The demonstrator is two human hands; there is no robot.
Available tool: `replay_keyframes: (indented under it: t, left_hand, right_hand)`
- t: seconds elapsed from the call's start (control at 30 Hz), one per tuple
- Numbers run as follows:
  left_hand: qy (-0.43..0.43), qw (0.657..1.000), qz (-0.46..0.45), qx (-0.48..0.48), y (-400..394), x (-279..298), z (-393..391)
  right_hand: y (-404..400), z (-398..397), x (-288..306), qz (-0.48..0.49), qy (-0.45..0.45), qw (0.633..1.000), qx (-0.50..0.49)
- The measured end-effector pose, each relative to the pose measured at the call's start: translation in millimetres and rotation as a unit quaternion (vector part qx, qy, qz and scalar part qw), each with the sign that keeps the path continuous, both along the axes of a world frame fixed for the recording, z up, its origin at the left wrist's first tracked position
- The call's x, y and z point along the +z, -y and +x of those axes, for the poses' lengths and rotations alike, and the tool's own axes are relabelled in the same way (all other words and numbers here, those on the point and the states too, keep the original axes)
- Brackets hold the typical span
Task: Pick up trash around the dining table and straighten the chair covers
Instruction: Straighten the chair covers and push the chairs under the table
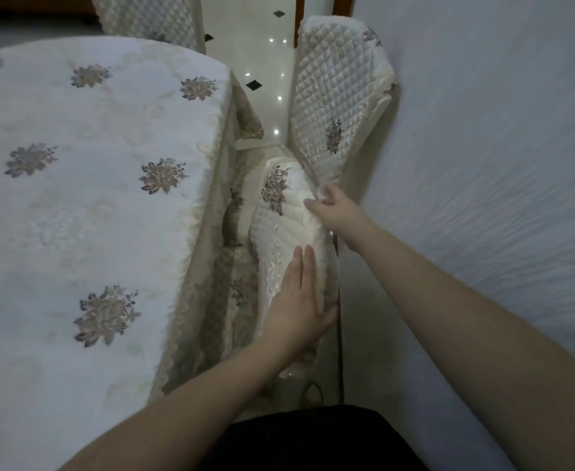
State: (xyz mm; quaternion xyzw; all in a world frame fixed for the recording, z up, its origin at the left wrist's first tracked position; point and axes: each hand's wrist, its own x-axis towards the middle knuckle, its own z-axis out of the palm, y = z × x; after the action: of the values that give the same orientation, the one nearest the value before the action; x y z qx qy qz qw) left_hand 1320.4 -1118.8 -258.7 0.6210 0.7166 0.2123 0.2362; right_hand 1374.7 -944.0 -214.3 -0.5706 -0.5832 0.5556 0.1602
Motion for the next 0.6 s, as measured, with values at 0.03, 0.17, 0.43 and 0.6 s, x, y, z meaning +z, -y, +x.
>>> replay_keyframes:
  t: [0.03, 0.17, 0.43, 0.6]
  left_hand:
    - [0.008, 1.0, -0.009, 0.027, 5, -3, 5]
    - [0.027, 0.994, -0.053, 0.096, 31, -14, 10]
    - [-0.011, 0.994, -0.059, 0.089, 60, -16, 1]
    - [0.012, 0.993, -0.06, 0.101, 70, -10, -3]
  right_hand:
    - [-4, -10, -4, 0.008, 0.016, 0.999, 0.027]
    - [-11, -36, -22, 0.097, 0.098, 0.985, 0.099]
    - [-6, -39, -31, 0.143, 0.126, 0.977, 0.094]
    - [5, -42, -27, 0.115, 0.112, 0.983, 0.084]
